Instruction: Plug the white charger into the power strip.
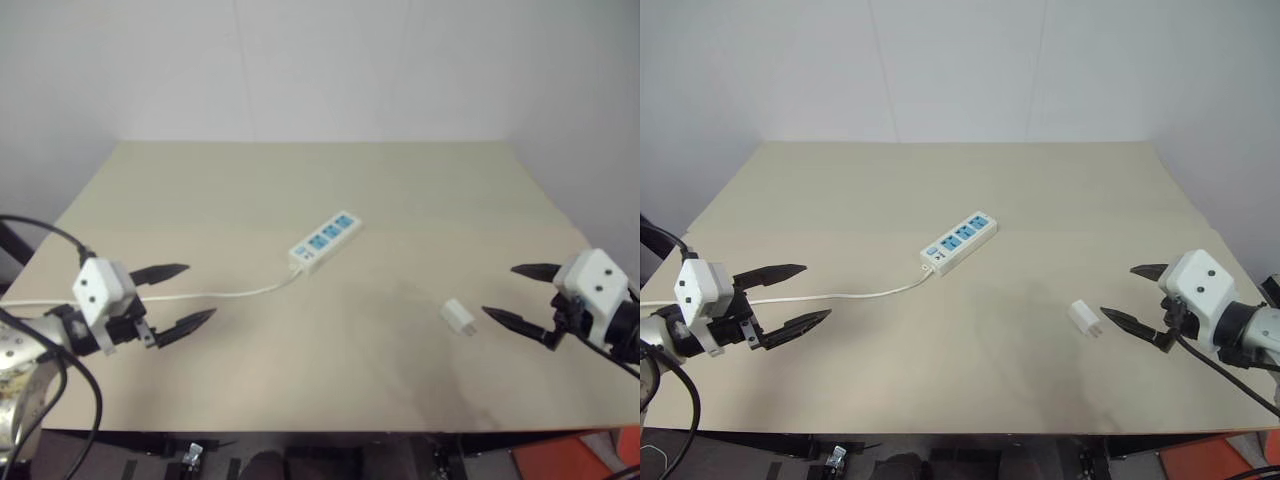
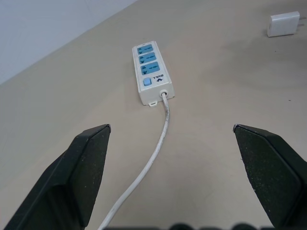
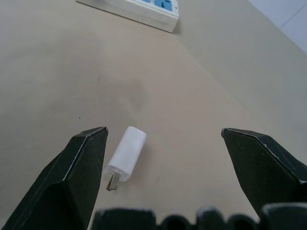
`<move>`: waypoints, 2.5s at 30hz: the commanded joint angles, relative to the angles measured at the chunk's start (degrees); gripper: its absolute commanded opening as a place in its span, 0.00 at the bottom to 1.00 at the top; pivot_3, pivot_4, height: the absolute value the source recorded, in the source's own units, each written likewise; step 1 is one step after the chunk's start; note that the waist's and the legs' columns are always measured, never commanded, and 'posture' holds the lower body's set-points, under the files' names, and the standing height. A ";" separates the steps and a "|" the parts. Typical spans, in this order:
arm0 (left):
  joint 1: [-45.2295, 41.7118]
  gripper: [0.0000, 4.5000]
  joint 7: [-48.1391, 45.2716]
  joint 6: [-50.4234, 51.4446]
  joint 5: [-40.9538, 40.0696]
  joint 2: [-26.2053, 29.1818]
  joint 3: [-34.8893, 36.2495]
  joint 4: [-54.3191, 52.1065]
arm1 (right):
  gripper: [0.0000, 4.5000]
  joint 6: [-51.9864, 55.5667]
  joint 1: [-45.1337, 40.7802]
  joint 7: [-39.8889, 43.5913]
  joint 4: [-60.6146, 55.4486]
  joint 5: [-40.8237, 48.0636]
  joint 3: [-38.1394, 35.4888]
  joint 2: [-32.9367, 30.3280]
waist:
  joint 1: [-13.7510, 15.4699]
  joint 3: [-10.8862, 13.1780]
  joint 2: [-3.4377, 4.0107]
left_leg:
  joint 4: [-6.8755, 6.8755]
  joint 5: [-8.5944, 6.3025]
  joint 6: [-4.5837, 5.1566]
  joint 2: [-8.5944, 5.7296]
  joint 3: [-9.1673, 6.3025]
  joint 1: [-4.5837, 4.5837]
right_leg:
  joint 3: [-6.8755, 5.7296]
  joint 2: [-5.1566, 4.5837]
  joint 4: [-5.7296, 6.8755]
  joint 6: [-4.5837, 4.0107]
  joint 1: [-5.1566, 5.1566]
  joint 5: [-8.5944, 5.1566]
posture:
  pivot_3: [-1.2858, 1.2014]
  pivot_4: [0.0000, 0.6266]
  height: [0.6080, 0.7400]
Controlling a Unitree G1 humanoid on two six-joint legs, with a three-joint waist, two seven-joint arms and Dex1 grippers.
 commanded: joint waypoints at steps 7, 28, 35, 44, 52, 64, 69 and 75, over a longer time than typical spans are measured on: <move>0.37 1.00 0.05 -0.68 -1.06 0.53 1.42 -1.44 | 1.00 -1.86 -0.82 -0.21 -0.94 0.41 -0.71 -0.34 | 0.01 0.00 0.00 | 0.00 0.00 0.00 0.00 0.00 0.00 | 0.00 0.00 0.00 0.00 0.00 0.00 | 0.52 0.24 1.00; -31.83 1.00 5.15 12.67 14.05 -5.64 -29.74 25.19 | 1.00 -1.72 -7.42 -3.08 -1.79 0.15 5.92 1.64 | 0.00 0.03 -0.05 | 0.03 0.00 0.00 -0.10 -0.07 0.02 | -0.03 0.01 0.03 0.03 0.06 0.02 | 0.52 0.24 1.00; -42.36 1.00 6.95 7.84 22.91 -14.76 -38.24 44.16 | 1.00 -1.21 -6.28 -4.15 -3.51 0.52 5.60 2.08 | 0.14 0.04 -0.06 | 0.07 0.00 0.00 -0.13 -0.09 -0.17 | -0.04 0.01 0.03 0.03 -0.08 0.03 | 0.52 0.24 1.00; -46.55 0.43 8.49 4.60 27.00 -19.39 -38.60 56.02 | 1.00 -0.77 -5.13 -4.99 -5.11 1.03 4.77 2.26 | 0.15 0.02 -0.04 | 0.12 0.01 0.00 -0.14 -0.11 0.15 | -0.03 0.00 0.15 0.09 0.21 0.04 | 0.52 0.24 1.00; -41.46 0.01 -0.41 1.76 23.13 -16.91 -37.30 47.42 | 1.00 -1.17 -5.27 -4.72 -4.79 1.08 5.10 2.32 | -0.26 0.00 0.00 | 0.11 0.01 0.00 -0.12 -0.09 0.22 | 0.00 0.02 0.22 0.09 0.20 0.05 | 0.52 0.24 1.00; -15.61 0.33 -14.34 0.03 13.86 1.91 -29.55 16.51 | 1.00 -1.27 -5.88 -4.63 -4.52 0.87 6.74 2.82 | 0.15 0.01 0.04 | 0.06 0.00 0.01 -0.04 -0.06 -0.01 | 0.05 -0.03 0.10 0.06 -0.02 0.04 | 0.52 0.24 1.00; -14.24 0.70 -9.88 1.01 7.70 -1.33 -22.89 13.09 | 1.00 -1.54 -6.92 -4.37 -3.72 0.79 7.86 2.93 | 0.58 0.03 0.04 | 0.08 0.00 0.01 -0.04 -0.08 0.00 | -0.04 -0.03 0.10 0.06 0.02 0.04 | 0.52 0.24 1.00; -18.00 1.00 -5.85 0.49 5.46 -8.43 -23.77 12.55 | 1.00 -2.26 -8.01 -4.81 -3.43 0.18 8.64 3.33 | 0.34 0.02 0.05 | 0.09 0.00 0.01 -0.06 -0.08 0.00 | -0.04 -0.01 0.09 0.06 0.05 0.05 | 0.52 0.24 1.00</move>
